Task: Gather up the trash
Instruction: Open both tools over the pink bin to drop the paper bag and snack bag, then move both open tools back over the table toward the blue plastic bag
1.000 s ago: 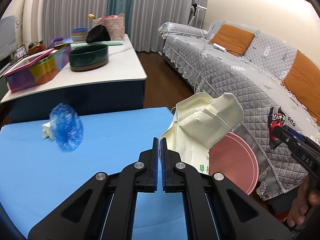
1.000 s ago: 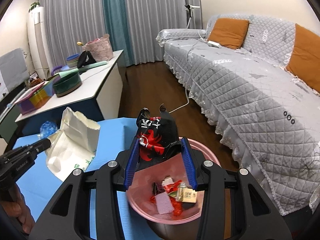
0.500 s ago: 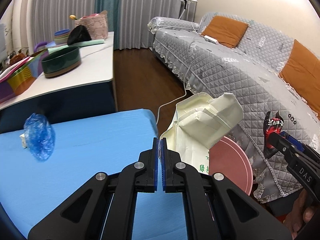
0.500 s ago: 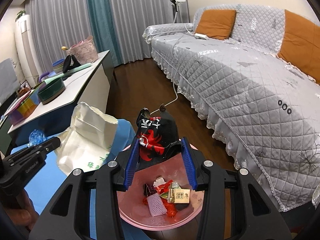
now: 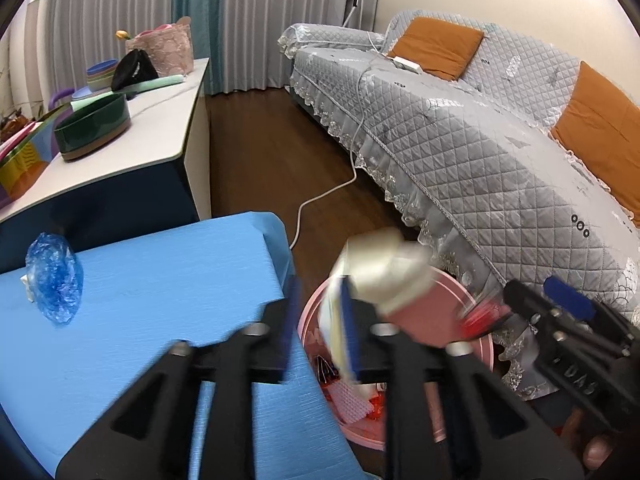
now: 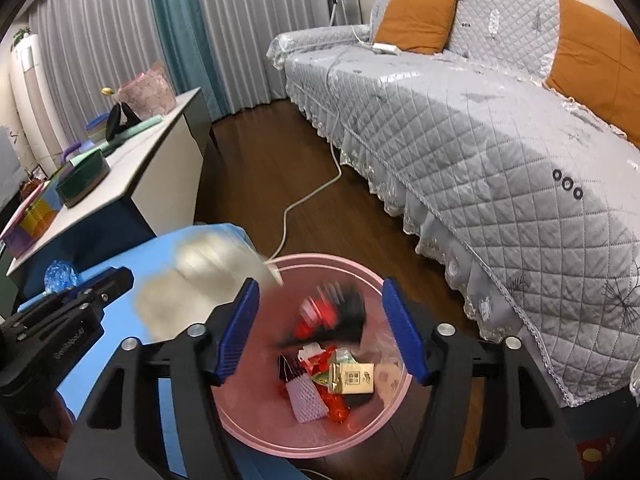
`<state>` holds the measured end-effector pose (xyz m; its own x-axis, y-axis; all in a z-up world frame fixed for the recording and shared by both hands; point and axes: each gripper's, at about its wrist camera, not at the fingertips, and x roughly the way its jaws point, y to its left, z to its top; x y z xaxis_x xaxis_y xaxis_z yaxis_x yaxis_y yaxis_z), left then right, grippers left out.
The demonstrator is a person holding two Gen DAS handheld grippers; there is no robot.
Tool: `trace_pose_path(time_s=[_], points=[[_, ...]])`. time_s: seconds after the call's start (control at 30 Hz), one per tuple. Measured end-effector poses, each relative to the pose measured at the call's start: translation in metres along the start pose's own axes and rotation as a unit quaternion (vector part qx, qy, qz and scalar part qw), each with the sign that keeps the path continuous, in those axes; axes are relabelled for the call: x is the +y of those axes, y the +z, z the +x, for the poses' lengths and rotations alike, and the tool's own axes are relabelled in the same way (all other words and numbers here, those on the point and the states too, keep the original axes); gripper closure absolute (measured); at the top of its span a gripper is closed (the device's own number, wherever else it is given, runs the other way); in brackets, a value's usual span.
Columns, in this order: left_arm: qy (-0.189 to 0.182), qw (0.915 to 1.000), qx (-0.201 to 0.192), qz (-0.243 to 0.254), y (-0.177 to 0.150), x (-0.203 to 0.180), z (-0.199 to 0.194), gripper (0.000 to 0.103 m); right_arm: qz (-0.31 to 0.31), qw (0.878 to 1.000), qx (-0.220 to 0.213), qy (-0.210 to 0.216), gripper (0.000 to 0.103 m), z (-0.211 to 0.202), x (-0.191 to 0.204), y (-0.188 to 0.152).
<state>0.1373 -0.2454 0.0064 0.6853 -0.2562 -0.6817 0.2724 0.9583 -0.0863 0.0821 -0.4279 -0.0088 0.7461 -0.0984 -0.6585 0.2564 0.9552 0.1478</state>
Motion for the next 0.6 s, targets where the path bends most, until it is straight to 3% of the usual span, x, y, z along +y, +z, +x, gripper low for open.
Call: trace_pose_path(time_s=[0.3, 0.6], points=[[0.014, 0.9998, -0.012, -0.005, 0.002, 0.018, -0.02, 0.072, -0.003, 1.0, -0.01, -0.001, 0.038, -0.005, 0.005, 0.0], [0.033, 0.9987, -0.033, -0.021, 0.006, 0.066, -0.055, 0.072, -0.026, 0.999, -0.025, 0.006, 0.038, -0.013, 0.03, -0.004]])
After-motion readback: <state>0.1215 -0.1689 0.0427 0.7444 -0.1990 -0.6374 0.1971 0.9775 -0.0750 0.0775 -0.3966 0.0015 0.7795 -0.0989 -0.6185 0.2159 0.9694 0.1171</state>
